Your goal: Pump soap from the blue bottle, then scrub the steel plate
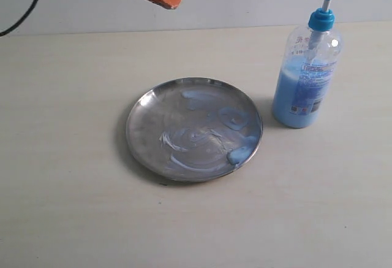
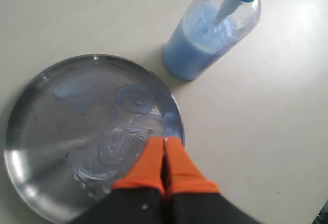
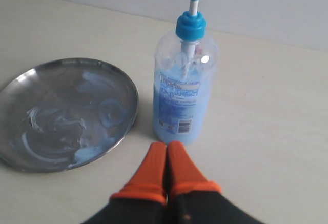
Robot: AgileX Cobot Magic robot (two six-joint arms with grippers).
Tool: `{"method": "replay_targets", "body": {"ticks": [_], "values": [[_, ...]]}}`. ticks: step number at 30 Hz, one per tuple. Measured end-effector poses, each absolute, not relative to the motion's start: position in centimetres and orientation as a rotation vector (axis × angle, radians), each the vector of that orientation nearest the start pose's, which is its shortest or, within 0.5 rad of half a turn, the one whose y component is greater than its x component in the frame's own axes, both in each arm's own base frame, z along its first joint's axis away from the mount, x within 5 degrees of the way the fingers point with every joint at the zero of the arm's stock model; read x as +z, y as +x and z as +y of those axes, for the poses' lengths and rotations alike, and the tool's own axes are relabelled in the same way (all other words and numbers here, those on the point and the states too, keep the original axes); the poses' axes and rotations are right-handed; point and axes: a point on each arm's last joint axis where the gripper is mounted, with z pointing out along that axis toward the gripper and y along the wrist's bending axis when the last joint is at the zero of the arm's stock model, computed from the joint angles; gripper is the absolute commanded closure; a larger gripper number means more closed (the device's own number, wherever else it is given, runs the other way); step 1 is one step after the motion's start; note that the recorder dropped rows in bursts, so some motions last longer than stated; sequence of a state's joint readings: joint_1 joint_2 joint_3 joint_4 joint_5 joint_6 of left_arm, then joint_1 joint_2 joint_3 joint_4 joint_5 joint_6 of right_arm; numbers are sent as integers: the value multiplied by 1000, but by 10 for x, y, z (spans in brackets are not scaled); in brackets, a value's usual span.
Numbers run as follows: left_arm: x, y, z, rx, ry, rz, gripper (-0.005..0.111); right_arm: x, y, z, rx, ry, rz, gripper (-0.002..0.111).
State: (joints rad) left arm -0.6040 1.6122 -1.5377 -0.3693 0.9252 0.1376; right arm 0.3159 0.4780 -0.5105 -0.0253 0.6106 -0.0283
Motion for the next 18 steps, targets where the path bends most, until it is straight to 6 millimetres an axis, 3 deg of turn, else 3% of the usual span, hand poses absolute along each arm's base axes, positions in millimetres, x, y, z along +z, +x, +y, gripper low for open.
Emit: {"method": "replay_targets", "body": {"ticks": [6,18], "values": [[390,226,-187,-668,742,2274,107,300,64,17,123,-348,1887,108],[412,146,-129,-698,672,2053,107,295,51,12,125,-321,1780,108]]}}
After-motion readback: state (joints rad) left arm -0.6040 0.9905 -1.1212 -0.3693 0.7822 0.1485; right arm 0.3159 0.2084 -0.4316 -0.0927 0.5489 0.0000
